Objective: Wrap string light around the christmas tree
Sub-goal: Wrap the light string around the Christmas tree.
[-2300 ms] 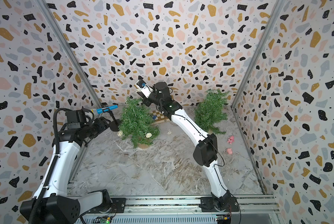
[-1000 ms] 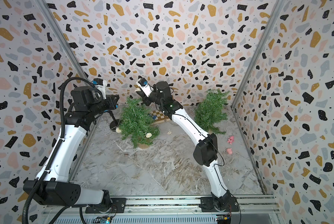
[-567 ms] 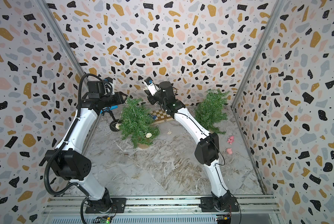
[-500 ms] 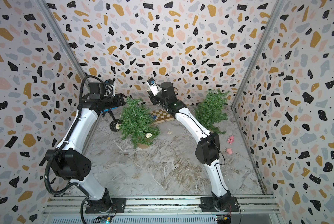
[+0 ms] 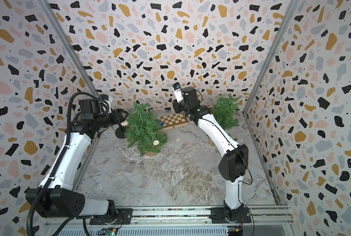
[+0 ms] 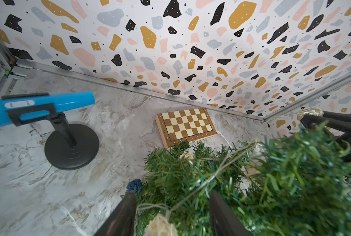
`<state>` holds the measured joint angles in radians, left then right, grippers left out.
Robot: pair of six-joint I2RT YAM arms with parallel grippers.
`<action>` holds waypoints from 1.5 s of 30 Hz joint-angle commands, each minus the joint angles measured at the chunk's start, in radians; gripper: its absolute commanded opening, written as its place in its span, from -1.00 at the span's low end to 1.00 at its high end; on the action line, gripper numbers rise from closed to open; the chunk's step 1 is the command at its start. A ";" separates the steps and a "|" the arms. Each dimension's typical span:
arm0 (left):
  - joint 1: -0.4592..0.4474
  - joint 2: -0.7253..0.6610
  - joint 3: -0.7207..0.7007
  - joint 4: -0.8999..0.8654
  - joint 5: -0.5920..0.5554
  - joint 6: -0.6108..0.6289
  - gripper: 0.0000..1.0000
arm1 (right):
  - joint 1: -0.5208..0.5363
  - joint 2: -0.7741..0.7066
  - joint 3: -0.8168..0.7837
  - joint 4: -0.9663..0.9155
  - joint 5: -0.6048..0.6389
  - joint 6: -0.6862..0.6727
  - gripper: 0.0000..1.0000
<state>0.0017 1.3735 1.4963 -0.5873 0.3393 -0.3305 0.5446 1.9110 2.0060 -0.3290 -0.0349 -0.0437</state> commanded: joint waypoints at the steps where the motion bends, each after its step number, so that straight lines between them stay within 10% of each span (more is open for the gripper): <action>1: -0.002 -0.045 -0.014 -0.004 0.006 -0.012 0.13 | 0.016 -0.071 -0.005 -0.049 0.019 0.018 -1.00; 11: -0.108 -0.165 -0.099 0.007 0.054 0.000 0.13 | 0.028 -0.149 -0.096 -0.026 -0.150 0.134 -1.00; 25: -0.213 -0.147 -0.199 0.055 0.007 -0.005 0.12 | 0.046 -0.248 -0.297 0.031 0.316 0.025 -0.97; 38: -0.213 -0.152 -0.220 0.044 -0.014 0.029 0.12 | -0.014 -0.382 -0.537 0.146 -0.002 0.325 0.21; 42: -0.214 -0.159 -0.231 0.049 -0.021 0.031 0.11 | -0.014 -0.442 -0.661 0.232 -0.057 0.462 0.99; 45: -0.213 -0.161 -0.228 0.043 -0.030 0.033 0.11 | -0.021 -0.514 -0.790 0.338 -0.076 0.577 0.99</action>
<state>-0.2081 1.2285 1.2739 -0.5598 0.3252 -0.3157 0.5274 1.4841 1.2678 -0.1066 -0.0685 0.3862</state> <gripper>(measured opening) 0.556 0.992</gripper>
